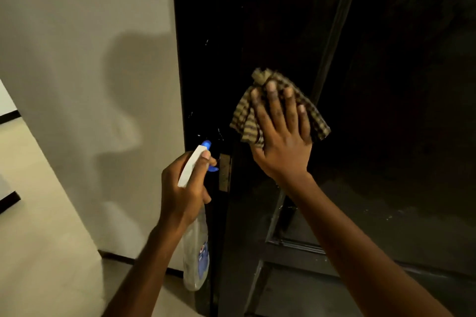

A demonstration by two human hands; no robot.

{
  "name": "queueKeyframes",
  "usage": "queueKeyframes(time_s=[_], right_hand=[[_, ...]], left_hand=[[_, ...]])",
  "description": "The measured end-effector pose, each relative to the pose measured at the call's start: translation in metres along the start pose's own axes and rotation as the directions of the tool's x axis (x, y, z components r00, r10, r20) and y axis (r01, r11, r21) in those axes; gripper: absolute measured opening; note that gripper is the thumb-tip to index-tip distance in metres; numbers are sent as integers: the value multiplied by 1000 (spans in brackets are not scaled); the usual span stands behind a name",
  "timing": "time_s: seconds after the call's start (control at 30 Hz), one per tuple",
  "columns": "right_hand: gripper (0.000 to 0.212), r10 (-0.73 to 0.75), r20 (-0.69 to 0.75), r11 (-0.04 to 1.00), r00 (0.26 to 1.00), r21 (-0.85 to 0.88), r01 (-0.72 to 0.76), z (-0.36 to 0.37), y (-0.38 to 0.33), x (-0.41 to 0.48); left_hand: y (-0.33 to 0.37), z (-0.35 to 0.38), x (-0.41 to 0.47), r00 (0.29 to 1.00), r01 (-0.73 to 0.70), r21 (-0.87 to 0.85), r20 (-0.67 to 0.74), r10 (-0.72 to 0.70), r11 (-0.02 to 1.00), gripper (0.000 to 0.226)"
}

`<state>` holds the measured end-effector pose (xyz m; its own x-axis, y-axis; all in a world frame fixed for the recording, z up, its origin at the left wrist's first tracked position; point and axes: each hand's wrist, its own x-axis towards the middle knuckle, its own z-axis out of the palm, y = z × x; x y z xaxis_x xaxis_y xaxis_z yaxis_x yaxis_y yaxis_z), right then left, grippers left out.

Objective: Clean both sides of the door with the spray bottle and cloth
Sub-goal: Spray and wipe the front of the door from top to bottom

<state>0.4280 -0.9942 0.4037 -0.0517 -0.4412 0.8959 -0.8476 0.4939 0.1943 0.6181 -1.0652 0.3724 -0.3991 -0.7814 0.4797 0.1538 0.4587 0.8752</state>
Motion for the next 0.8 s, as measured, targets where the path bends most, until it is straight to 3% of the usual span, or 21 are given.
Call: queueKeyframes(time_s=[0.07, 0.13, 0.2, 0.27, 0.4, 0.5, 0.57, 0.67, 0.73, 0.8], right_hand=[[80, -205, 117, 978, 972, -25, 209, 15, 4, -38], [90, -374, 237, 924, 897, 8, 383, 28, 13, -88], [97, -381, 335, 914, 862, 1, 405, 32, 28, -132], [93, -321, 341, 934, 884, -37, 354, 28, 41, -149], [70, -101, 126, 993, 987, -43, 107, 8, 39, -92], [60, 121, -3, 993, 993, 3, -121, -3, 17, -23], [62, 153, -28, 988, 988, 25, -152, -4, 0, 3], [68, -109, 74, 994, 991, 14, 108, 9, -15, -10], [73, -304, 220, 952, 927, 37, 303, 23, -19, -49], [78, -408, 342, 906, 846, 36, 422, 32, -17, -90]], left_hand=[[-1, 1, 1, 1000, -8, -5, 3, 8, 1000, 33], [-1, 3, 1, 1000, -20, -8, 21, 20, 1000, 42], [0, 3, 1, 999, -29, -16, 37, 29, 999, 43], [-1, 1, 2, 999, -30, -20, 43, 31, 999, 42], [-1, -3, 4, 998, -20, -19, 51, 21, 1000, 44], [0, -7, 4, 999, -32, -14, 38, 32, 999, 40], [0, -11, 4, 999, -32, -26, 10, 32, 999, 37], [-2, -17, 4, 999, -33, -34, -31, 32, 999, 47], [-3, -22, 5, 998, -45, -32, -34, 44, 998, 49], [-2, -25, 5, 998, -60, -20, -36, 59, 998, 50]])
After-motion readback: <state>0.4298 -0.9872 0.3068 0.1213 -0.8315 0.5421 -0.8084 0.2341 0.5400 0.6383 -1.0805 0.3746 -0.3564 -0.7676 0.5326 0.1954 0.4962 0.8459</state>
